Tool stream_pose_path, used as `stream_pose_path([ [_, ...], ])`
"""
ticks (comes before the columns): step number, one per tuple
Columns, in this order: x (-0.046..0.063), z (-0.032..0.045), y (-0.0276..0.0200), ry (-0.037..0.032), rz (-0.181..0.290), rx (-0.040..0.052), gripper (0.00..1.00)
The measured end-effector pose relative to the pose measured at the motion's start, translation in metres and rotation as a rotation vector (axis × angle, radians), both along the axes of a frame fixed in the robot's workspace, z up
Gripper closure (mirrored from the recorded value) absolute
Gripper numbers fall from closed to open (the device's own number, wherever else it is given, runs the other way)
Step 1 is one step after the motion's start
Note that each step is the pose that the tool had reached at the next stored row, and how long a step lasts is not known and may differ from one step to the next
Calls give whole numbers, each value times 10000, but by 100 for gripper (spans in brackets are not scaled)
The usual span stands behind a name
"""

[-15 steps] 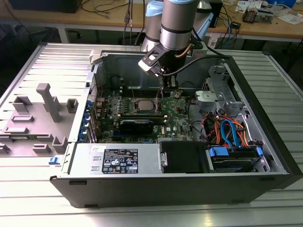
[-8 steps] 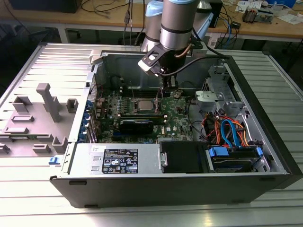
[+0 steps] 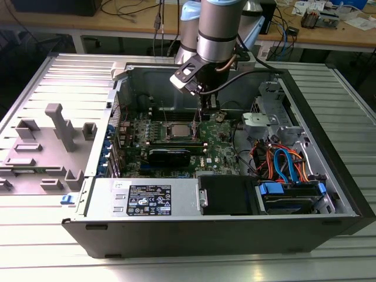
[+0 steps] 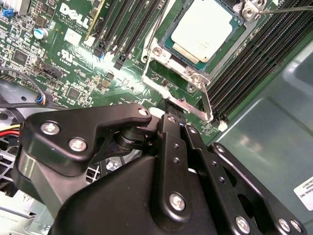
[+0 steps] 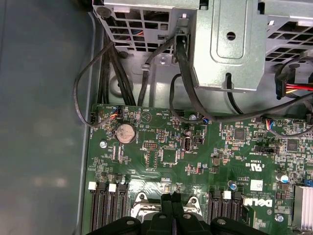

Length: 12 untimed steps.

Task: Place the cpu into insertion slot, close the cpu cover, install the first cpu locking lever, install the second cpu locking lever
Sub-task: 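Close the cpu cover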

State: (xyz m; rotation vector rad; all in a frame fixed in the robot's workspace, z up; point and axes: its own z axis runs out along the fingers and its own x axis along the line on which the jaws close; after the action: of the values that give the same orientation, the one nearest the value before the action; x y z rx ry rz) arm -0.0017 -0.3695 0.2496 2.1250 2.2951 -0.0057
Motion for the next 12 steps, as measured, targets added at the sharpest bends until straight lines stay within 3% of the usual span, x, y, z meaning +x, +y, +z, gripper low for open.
stream_pose_path([
  [12,-52,-8,0,1,-2,0,89],
])
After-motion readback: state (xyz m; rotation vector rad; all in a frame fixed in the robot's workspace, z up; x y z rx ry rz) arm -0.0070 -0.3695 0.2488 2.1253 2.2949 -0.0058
